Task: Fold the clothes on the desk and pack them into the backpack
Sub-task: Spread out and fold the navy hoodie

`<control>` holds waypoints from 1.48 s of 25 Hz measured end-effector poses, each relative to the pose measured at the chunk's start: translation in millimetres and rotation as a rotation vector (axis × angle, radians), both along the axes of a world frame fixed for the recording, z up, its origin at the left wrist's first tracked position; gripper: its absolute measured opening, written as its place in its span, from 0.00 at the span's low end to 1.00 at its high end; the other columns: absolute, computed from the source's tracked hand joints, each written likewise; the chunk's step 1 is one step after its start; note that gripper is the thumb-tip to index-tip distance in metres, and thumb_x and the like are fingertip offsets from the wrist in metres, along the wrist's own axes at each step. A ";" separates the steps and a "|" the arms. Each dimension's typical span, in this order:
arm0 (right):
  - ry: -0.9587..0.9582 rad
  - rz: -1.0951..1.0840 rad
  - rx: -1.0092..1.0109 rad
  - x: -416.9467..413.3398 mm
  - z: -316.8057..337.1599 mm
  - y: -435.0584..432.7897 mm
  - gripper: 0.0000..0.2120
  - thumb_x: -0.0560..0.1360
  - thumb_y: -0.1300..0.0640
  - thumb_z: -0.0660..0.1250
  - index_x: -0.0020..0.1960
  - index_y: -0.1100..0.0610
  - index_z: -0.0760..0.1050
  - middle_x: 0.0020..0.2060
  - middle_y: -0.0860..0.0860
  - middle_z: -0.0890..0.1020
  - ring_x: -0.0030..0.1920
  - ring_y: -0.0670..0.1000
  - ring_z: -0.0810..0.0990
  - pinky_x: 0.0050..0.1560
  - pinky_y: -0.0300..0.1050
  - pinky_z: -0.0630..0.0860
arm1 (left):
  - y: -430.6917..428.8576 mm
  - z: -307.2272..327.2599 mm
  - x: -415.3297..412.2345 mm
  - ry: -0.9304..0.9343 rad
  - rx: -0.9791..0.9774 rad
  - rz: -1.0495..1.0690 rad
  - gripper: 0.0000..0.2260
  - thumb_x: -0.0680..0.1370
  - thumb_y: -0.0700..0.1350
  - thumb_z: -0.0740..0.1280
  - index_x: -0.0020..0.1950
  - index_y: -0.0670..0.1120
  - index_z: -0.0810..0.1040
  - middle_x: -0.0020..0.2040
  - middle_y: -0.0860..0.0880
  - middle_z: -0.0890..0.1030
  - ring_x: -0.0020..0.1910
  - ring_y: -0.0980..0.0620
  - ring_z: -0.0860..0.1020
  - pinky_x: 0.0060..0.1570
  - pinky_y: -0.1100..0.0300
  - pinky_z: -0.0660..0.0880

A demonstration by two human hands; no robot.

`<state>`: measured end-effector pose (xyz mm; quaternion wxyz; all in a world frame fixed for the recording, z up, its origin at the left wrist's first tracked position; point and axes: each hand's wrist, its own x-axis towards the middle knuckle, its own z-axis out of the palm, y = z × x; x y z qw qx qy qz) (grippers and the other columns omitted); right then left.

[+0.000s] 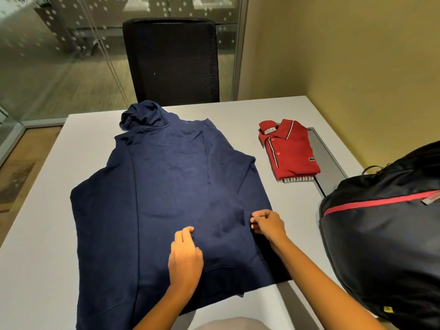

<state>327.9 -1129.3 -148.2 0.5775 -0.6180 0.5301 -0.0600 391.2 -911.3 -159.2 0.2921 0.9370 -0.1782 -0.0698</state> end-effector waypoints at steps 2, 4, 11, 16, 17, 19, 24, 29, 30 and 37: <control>0.011 0.023 -0.088 18.2 -2.1 -13.5 0.09 0.73 0.65 0.65 0.41 0.52 0.79 0.45 0.54 0.84 0.45 0.55 0.83 0.53 0.51 0.80 | -4.2 -3.3 2.0 -0.188 -0.011 -0.271 0.18 0.70 0.36 0.72 0.57 0.50 0.77 0.54 0.55 0.77 0.48 0.52 0.75 0.44 0.61 0.69; 0.014 0.053 -0.158 38.1 -1.5 -29.5 0.10 0.73 0.65 0.65 0.41 0.51 0.78 0.46 0.55 0.84 0.47 0.56 0.83 0.51 0.49 0.80 | -12.8 -0.1 7.9 -0.205 -0.018 -0.574 0.16 0.72 0.40 0.71 0.56 0.54 0.76 0.56 0.60 0.76 0.54 0.56 0.74 0.50 0.65 0.67; 0.068 0.156 -0.253 114.7 -6.2 -108.4 0.09 0.70 0.65 0.64 0.34 0.55 0.77 0.39 0.59 0.85 0.44 0.60 0.84 0.50 0.55 0.81 | -49.4 -3.5 34.5 -0.377 0.211 -1.244 0.24 0.72 0.35 0.66 0.62 0.57 0.73 0.69 0.56 0.70 0.64 0.47 0.67 0.59 0.53 0.68; 0.191 0.129 -0.156 159.2 -26.0 -139.6 0.11 0.68 0.62 0.69 0.49 0.64 0.79 0.44 0.58 0.83 0.44 0.56 0.82 0.40 0.44 0.79 | -67.6 -15.5 40.1 -0.505 0.250 -1.360 0.26 0.73 0.40 0.69 0.67 0.61 0.70 0.68 0.59 0.72 0.63 0.46 0.70 0.55 0.51 0.72; 0.160 0.091 -0.087 165.9 -23.0 -140.4 0.12 0.69 0.65 0.70 0.52 0.65 0.77 0.46 0.58 0.82 0.44 0.56 0.82 0.38 0.43 0.79 | -72.5 -18.4 38.9 -0.528 0.261 -1.383 0.25 0.74 0.42 0.69 0.67 0.62 0.70 0.68 0.60 0.72 0.63 0.46 0.70 0.56 0.50 0.72; 0.040 -0.047 0.068 177.9 -21.4 -140.2 0.17 0.69 0.70 0.71 0.57 0.68 0.75 0.47 0.60 0.82 0.43 0.57 0.82 0.43 0.48 0.81 | -82.6 -20.4 39.9 -0.553 0.264 -1.402 0.20 0.74 0.44 0.69 0.63 0.62 0.73 0.63 0.60 0.74 0.61 0.47 0.72 0.56 0.51 0.72; 0.152 -0.050 -0.249 196.3 -14.8 -149.6 0.05 0.74 0.64 0.69 0.48 0.63 0.75 0.46 0.56 0.76 0.46 0.52 0.76 0.44 0.45 0.73 | -94.6 -5.4 41.6 -0.361 0.147 -1.354 0.04 0.75 0.45 0.68 0.44 0.54 0.76 0.43 0.56 0.76 0.41 0.52 0.73 0.37 0.59 0.65; -0.006 0.013 -0.367 199.6 0.1 -163.9 0.14 0.78 0.61 0.66 0.61 0.61 0.68 0.49 0.54 0.74 0.47 0.51 0.74 0.41 0.34 0.66 | -114.0 5.2 3.8 0.060 -0.139 -1.294 0.07 0.80 0.38 0.61 0.53 0.44 0.77 0.52 0.49 0.76 0.45 0.50 0.70 0.44 0.55 0.72; 0.007 0.071 -0.364 193.7 -1.0 -163.3 0.16 0.77 0.61 0.66 0.63 0.62 0.67 0.50 0.54 0.75 0.48 0.51 0.74 0.42 0.34 0.66 | -117.6 3.4 -0.3 0.109 -0.130 -1.277 0.07 0.80 0.38 0.62 0.56 0.44 0.77 0.56 0.49 0.76 0.48 0.49 0.71 0.47 0.53 0.73; -0.060 0.116 -0.553 87.7 -10.2 -97.9 0.08 0.74 0.66 0.66 0.53 0.62 0.72 0.47 0.58 0.79 0.43 0.56 0.76 0.43 0.40 0.66 | -92.8 -0.6 15.1 0.122 -0.197 -0.832 0.08 0.80 0.40 0.61 0.54 0.48 0.78 0.53 0.54 0.77 0.52 0.57 0.76 0.54 0.61 0.72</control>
